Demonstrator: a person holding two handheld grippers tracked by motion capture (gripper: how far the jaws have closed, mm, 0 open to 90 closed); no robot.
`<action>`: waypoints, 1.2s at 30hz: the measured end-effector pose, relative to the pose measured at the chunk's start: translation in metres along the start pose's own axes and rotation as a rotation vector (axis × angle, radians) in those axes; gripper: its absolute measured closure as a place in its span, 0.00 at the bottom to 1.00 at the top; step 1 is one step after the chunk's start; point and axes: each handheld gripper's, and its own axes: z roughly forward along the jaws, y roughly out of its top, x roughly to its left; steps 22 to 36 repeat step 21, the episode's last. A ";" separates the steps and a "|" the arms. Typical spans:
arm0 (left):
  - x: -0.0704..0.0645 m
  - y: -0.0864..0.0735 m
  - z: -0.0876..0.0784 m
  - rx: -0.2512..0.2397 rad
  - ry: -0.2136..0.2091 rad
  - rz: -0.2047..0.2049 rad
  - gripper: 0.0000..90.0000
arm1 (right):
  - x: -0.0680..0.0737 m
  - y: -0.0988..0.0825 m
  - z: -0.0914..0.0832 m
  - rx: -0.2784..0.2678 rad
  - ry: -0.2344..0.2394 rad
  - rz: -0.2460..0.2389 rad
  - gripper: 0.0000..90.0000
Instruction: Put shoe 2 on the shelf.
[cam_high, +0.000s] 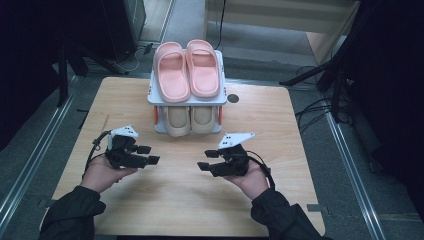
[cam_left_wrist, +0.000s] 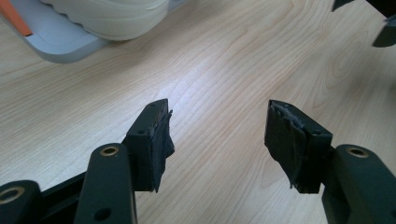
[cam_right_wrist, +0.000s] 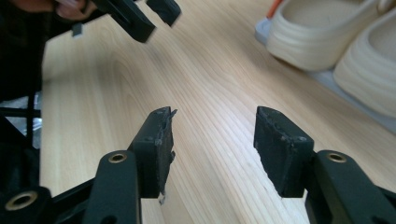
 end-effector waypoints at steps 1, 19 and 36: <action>0.000 0.000 0.001 0.002 0.000 0.002 0.43 | -0.001 -0.001 0.000 0.005 -0.003 0.004 0.51; -0.005 0.001 0.011 0.027 -0.048 -0.008 0.35 | -0.009 -0.008 0.005 -0.001 -0.051 0.004 0.43; -0.006 0.001 0.013 0.041 -0.051 -0.009 0.34 | -0.010 -0.008 0.006 0.002 -0.069 0.009 0.40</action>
